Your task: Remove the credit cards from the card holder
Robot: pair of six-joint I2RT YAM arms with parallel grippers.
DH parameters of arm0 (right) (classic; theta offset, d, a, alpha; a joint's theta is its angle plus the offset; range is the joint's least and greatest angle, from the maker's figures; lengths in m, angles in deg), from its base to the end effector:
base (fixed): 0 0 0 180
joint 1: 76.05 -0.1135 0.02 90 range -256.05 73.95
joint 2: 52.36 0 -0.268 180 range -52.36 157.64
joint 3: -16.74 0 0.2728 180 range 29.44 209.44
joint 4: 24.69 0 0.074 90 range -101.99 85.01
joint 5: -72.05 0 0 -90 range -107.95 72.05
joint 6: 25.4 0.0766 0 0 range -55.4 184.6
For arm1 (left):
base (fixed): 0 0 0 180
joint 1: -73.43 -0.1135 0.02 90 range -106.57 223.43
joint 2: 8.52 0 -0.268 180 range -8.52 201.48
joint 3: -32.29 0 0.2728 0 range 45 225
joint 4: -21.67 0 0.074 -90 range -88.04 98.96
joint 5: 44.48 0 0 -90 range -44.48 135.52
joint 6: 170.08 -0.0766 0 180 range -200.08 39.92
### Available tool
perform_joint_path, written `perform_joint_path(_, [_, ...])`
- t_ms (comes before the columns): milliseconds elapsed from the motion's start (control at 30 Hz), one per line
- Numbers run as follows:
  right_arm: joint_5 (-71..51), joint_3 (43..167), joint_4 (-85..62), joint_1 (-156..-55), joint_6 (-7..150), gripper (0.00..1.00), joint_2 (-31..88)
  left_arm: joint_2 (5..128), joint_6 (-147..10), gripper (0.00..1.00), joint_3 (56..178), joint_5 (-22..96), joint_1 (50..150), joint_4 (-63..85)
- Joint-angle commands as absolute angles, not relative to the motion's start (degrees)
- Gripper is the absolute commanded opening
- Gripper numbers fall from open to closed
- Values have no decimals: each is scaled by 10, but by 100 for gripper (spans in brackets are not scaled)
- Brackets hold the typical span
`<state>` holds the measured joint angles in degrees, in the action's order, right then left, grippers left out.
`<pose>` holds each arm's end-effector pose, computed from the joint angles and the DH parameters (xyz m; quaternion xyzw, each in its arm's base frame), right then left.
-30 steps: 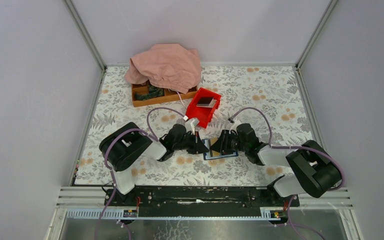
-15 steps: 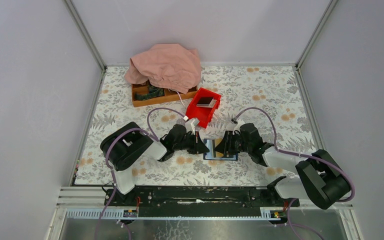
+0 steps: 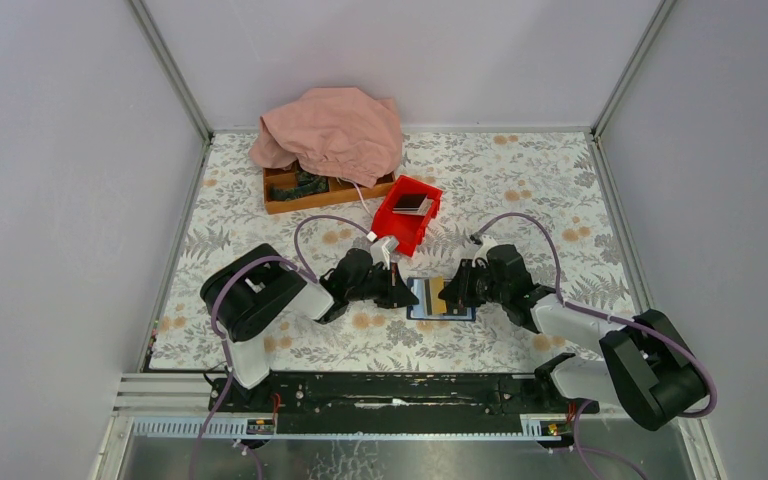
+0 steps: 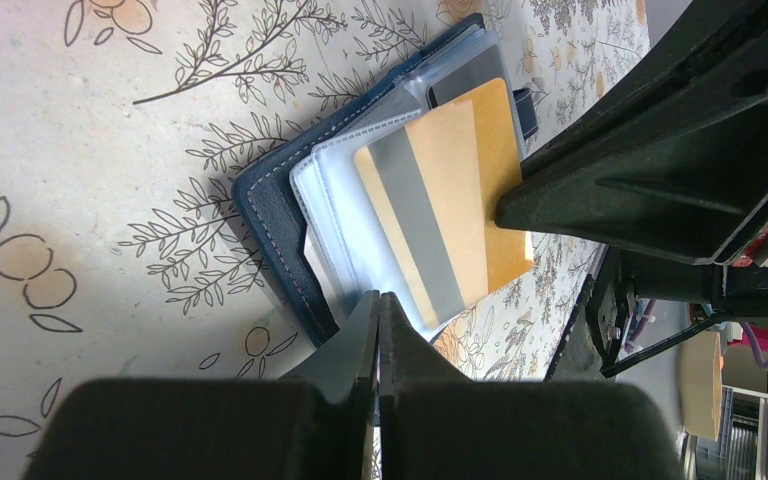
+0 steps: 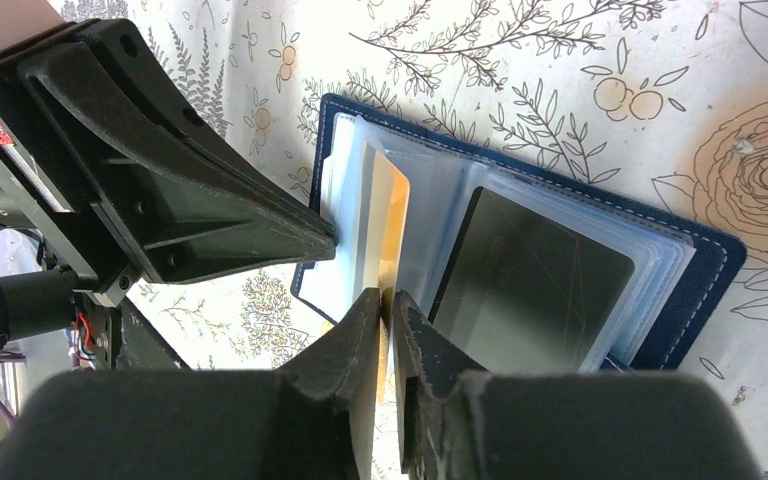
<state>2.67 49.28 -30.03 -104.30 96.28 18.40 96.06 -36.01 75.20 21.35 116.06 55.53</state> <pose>0.2236 0.1508 0.1187 -0.0597 0.8663 0.3711 0.3290 0.2320 -0.2562 0.0656 0.0976 0.8386 -0.4770 0.2442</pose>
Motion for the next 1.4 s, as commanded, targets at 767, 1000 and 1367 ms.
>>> perform_joint_path(767, [28,529,-172,-997,893,0,42,944,-385,58,744,235,1156,501])
perform_joint_path(1000, [122,538,-162,-996,875,0,-3,857,-417,71,730,225,1156,472])
perform_joint_path(1367, [277,536,-206,-996,885,0,26,777,-420,68,676,156,1136,571])
